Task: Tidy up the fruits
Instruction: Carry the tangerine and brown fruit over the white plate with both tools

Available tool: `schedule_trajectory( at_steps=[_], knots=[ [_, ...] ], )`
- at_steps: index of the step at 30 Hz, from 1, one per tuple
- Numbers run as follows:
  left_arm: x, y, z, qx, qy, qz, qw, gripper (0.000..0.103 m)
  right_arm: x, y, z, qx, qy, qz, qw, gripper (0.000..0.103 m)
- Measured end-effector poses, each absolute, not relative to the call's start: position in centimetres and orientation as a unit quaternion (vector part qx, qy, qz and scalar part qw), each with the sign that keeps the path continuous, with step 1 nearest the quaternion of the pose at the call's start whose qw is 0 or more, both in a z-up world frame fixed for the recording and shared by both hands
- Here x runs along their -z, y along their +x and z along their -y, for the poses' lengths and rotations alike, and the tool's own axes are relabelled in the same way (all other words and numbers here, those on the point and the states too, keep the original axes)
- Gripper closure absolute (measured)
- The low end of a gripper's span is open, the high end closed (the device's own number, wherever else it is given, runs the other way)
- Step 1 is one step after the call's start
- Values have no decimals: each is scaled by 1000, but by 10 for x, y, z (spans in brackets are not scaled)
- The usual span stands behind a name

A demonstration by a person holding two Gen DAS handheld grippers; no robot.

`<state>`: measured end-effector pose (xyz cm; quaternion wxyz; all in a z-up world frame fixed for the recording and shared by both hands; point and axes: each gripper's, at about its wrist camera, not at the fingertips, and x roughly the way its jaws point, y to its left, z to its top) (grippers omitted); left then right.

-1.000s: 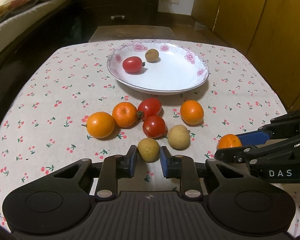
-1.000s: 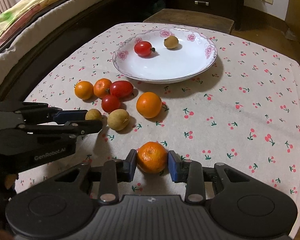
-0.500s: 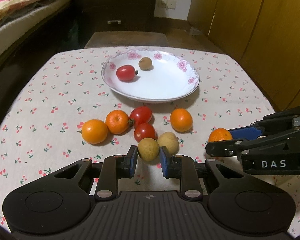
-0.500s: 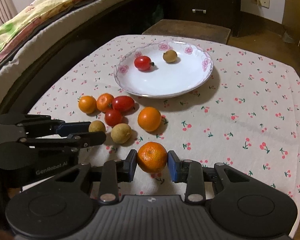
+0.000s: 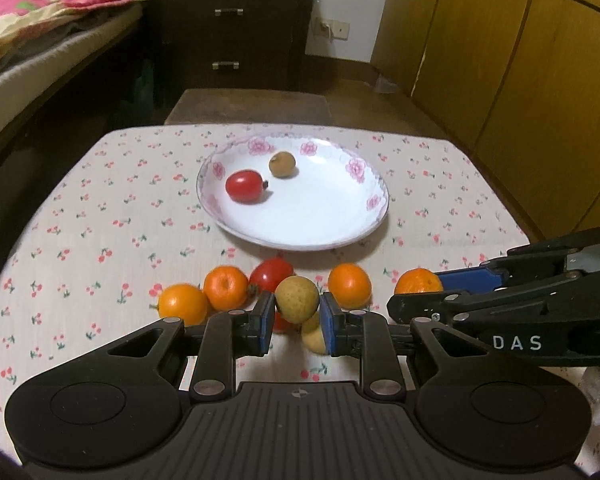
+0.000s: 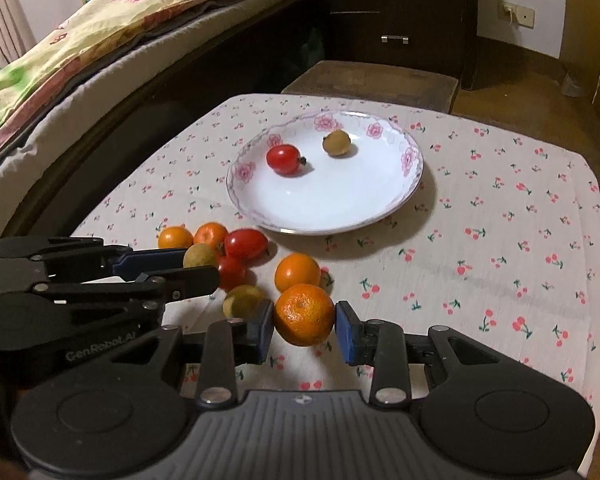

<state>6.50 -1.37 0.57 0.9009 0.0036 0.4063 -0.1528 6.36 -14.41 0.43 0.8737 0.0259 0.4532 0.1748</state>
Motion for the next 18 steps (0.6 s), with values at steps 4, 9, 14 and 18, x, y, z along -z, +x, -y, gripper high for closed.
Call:
schedule_trajectory(
  at_steps=[4,9,14,18],
  knots=[
    [-10,72,17,154,2,-400,903,71,-8,70,145,-173,29,-448,877,69],
    [-12,83,20,154,-6,-398,904,71,-13,81,147,-170,34,-438,882,69],
    [-15,96,23,152,-9,-394,907,71,-18,96,150,-165,41,-428,888,69],
    [-15,108,24,149,-12,-393,907,71,-18,108,154,-159,43,-424,891,69]
  ],
)
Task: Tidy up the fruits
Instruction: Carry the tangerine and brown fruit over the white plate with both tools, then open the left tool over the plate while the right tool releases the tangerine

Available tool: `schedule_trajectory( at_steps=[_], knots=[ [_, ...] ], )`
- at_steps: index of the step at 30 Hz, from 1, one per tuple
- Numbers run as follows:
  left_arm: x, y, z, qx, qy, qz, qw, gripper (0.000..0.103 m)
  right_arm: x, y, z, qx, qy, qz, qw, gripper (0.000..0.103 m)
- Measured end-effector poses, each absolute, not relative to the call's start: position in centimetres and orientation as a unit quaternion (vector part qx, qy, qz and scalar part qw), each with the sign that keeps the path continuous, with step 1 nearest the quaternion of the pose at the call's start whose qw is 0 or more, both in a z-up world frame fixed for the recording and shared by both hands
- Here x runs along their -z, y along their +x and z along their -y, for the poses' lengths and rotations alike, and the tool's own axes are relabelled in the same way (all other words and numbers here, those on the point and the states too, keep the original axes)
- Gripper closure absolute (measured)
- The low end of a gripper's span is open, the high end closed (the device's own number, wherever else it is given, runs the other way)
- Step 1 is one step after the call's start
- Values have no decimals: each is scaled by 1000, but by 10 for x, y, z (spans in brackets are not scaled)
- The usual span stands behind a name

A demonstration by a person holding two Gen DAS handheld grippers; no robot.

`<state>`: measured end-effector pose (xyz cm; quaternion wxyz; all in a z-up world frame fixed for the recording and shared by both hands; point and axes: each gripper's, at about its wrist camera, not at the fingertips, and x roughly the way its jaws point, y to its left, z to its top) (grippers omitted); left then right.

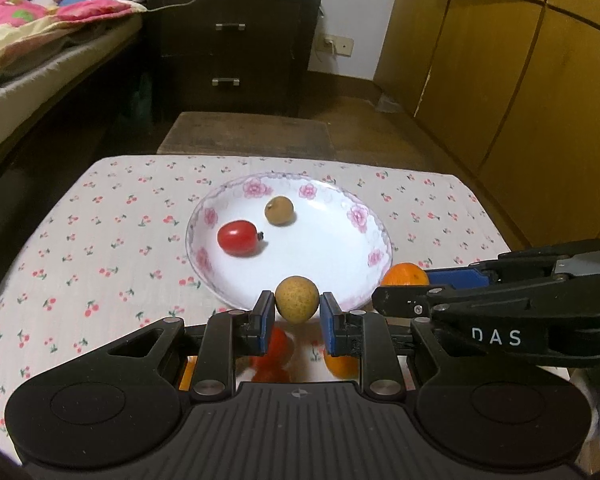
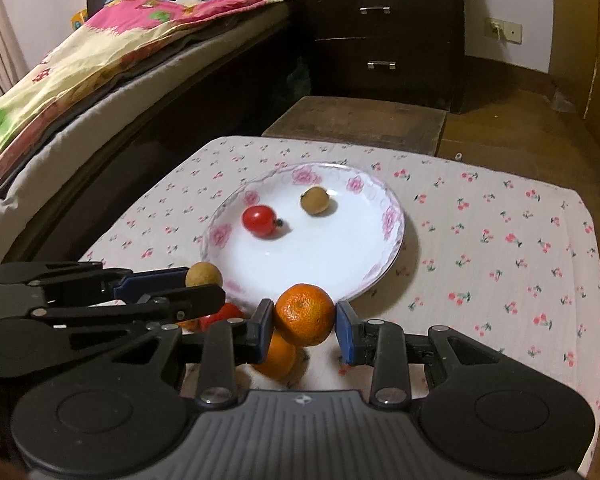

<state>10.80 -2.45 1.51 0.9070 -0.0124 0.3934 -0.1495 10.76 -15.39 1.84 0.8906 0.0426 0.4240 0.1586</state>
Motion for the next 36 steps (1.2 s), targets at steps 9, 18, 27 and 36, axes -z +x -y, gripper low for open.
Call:
schedule_trajectory(
  at_steps=[9,18,27,36],
  knots=[
    [-4,130,27,136,-11,-404,904,71,-13,133,154,-160,51,-421,891,69],
    [5,141,26,125,-9,-413,902,71,-1,148,153,-161,54,-430,887,69],
    [9,145,25,121,-11,-418,900,71,5,153,153,-161,59,-435,884,68],
    [6,143,23,120,-13,-415,902,69,4,153,154,-157,61,-432,886,68]
  ],
)
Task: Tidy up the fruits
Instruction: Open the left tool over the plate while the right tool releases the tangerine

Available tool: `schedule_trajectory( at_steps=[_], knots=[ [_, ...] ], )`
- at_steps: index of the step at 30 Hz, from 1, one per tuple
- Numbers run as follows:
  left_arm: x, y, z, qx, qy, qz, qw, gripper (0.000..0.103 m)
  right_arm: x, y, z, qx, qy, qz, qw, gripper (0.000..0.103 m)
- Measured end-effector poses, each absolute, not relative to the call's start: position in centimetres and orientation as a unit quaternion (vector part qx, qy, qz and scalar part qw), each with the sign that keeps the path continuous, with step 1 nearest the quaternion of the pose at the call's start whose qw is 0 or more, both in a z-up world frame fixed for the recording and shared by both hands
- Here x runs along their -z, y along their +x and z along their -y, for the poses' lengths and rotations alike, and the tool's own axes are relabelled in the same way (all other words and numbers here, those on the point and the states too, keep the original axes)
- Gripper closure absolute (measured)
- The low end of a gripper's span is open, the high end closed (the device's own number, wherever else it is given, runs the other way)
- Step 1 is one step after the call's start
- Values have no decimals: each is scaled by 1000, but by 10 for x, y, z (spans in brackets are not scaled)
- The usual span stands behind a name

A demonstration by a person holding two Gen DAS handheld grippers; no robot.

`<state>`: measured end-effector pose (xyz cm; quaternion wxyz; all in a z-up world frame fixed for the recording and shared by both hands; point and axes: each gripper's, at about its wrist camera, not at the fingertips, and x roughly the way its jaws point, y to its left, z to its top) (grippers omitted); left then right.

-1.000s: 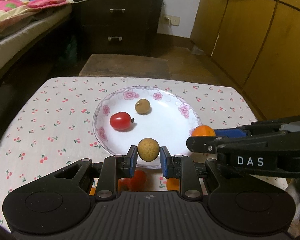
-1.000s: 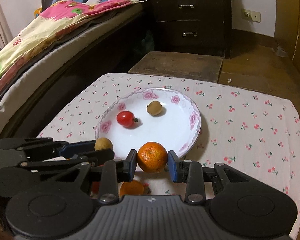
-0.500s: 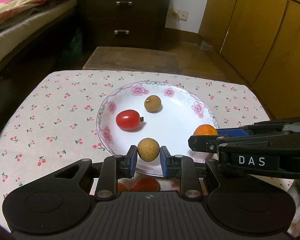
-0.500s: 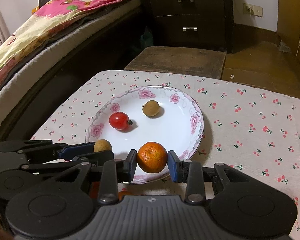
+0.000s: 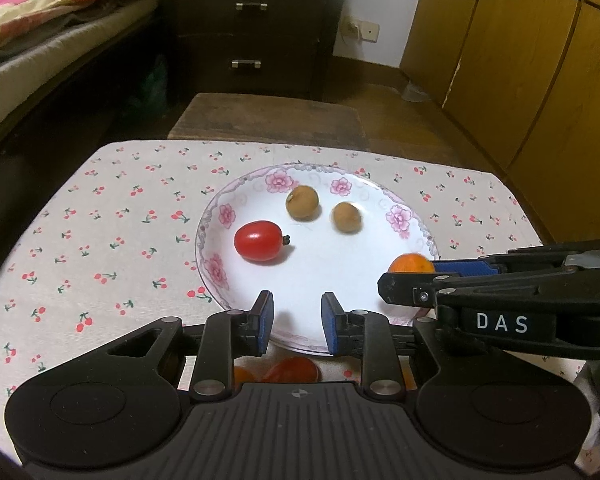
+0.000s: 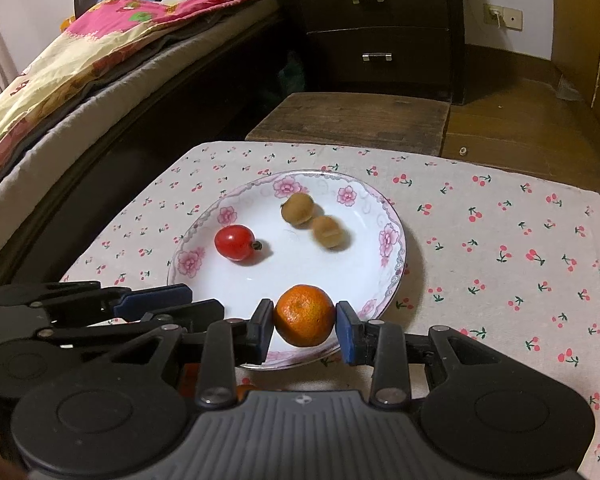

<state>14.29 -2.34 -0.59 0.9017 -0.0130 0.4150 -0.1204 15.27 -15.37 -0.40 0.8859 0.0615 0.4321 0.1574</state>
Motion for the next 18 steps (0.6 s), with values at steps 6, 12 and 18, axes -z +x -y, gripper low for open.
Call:
schedule_trajectory(
  at_steps=[6,12,18],
  knots=[
    [4,141,22,121,-15,-413,903,68,0,152,157,-155,65,-426,889,68],
    [0,138,18,118,-19,-412,903,67,-4,147,156,-155,66,-423,890,68],
    [-7,130,11,118,-20,-407,905,65,-11,134,154,-160,65,-423,889,68]
  ],
)
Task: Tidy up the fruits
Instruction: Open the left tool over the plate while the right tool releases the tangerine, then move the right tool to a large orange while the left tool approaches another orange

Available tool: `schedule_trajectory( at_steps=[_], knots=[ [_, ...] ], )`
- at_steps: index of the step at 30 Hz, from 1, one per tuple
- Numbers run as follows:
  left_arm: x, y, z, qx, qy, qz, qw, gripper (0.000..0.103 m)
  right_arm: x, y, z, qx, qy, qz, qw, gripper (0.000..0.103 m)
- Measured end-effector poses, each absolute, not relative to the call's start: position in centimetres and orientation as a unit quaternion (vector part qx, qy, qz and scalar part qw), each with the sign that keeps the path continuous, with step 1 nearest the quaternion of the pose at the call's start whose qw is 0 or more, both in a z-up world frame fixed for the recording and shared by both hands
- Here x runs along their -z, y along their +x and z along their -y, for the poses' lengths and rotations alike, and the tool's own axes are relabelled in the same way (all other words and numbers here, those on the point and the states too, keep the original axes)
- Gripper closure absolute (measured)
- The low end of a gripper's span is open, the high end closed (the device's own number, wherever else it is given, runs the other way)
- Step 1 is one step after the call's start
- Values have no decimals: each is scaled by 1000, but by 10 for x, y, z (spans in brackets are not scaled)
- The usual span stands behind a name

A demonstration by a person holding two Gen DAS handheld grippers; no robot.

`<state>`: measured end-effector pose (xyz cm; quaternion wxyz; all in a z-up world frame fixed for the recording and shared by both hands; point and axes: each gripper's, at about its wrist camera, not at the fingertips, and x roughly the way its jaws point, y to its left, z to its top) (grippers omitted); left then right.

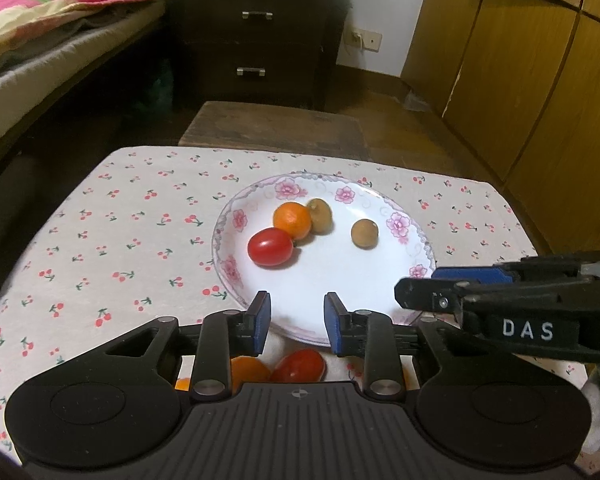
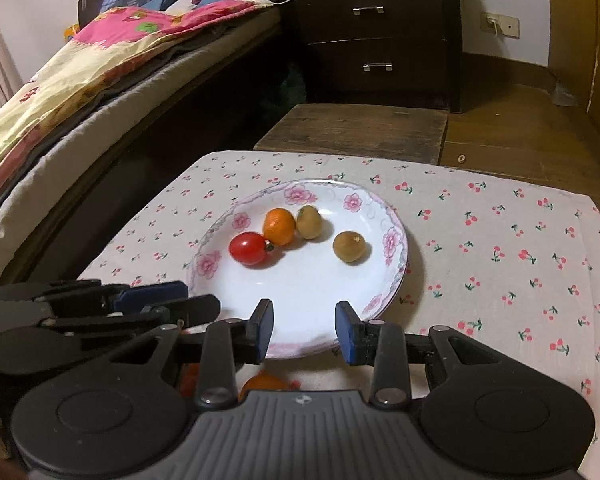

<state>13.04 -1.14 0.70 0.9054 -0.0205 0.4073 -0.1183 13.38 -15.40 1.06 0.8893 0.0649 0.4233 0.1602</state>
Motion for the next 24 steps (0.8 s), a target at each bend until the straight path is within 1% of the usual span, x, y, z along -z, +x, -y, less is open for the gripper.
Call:
schedule_trajectory(
  at_steps=[17,24],
  knots=[
    [-13,108,-8,116,-24,-408,906,63,-1,103,137,-176,51,-449,875,68],
    [-12,92,-26,115,-29,-414,902,59,8,102,130,-178,43,-462,868,68]
  ],
)
